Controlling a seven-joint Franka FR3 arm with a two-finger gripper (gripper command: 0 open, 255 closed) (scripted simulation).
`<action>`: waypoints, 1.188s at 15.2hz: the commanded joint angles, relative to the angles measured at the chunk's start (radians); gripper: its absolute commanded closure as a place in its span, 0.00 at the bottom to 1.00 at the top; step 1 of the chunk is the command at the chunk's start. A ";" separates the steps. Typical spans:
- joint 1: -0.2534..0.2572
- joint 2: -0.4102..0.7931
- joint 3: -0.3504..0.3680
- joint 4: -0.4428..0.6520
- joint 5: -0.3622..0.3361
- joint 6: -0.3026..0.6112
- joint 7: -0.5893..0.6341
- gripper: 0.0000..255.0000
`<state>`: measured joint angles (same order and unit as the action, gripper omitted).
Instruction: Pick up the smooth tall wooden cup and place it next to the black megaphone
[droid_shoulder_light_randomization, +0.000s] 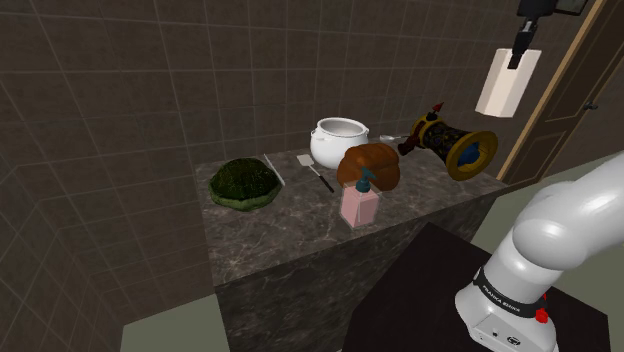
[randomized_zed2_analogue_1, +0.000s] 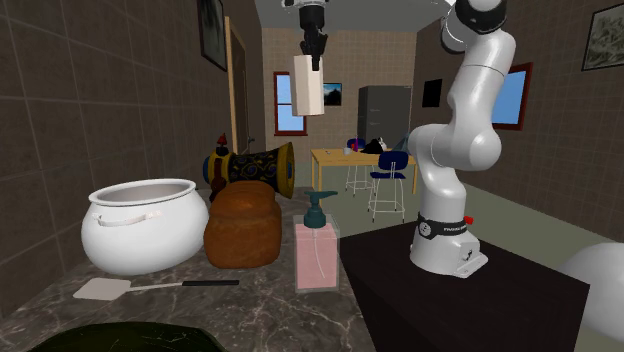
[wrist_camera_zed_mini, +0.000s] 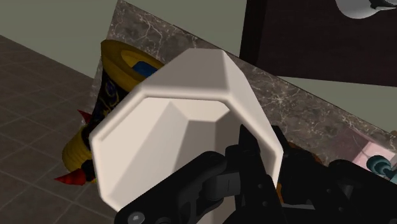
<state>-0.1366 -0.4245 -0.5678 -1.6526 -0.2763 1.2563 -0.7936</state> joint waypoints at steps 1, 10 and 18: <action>-0.002 0.040 -0.057 0.045 -0.001 0.005 -0.066 1.00; -0.016 0.027 -0.108 -0.054 -0.019 0.105 -0.104 1.00; -0.031 -0.022 -0.105 -0.202 -0.043 0.207 -0.076 1.00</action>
<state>-0.1650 -0.4396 -0.6730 -1.8351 -0.3157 1.4496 -0.8730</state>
